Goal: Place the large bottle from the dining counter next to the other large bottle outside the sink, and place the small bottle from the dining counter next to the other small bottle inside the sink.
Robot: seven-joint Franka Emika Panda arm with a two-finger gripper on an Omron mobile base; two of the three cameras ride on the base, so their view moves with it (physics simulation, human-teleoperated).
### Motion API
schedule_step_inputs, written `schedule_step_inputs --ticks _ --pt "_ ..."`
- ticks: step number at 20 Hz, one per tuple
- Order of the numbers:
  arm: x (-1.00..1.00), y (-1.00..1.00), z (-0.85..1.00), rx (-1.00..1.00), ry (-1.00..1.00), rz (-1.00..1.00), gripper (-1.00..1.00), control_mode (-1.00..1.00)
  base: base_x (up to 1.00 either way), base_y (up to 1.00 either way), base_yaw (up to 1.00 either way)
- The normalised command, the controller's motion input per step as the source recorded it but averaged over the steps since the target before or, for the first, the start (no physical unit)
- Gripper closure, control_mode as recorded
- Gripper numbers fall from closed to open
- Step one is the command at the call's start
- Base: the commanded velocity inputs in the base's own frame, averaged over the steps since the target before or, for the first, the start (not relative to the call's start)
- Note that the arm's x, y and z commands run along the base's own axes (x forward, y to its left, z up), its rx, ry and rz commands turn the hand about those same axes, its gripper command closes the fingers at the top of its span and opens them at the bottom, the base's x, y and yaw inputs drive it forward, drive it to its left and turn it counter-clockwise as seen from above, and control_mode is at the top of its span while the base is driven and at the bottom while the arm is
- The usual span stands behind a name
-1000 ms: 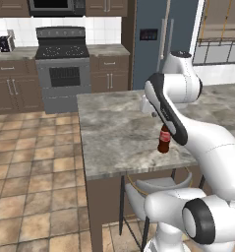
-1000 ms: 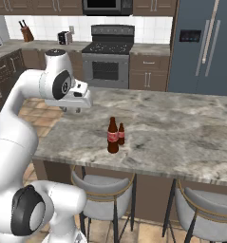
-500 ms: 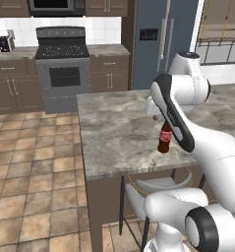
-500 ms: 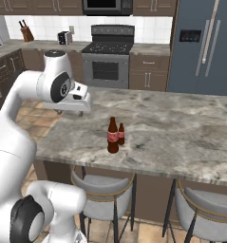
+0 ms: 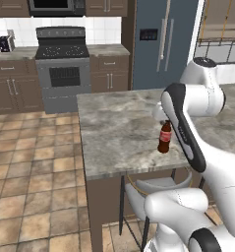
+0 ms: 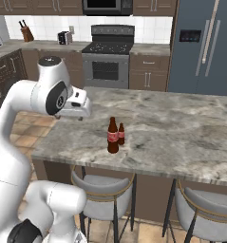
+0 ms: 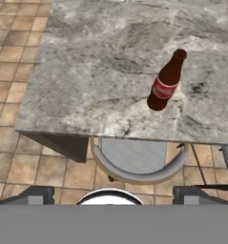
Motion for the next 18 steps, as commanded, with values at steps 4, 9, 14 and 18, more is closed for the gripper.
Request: schedule_step_inputs --ticks 4,9,14,18 --pt "-0.13 -0.18 0.0 0.0 -0.14 0.0 -1.0 -1.0 0.0 0.0 0.0" --pt "-0.04 -0.17 -0.03 0.0 -0.14 0.0 -1.0 -1.0 0.0 0.0 0.0" --pt "0.0 -0.11 -0.14 0.0 -0.09 0.0 -1.0 -1.0 0.0 0.0 0.0" --pt "0.0 -0.08 -0.19 0.0 -0.02 0.0 -1.0 -1.0 0.0 0.0 0.0"
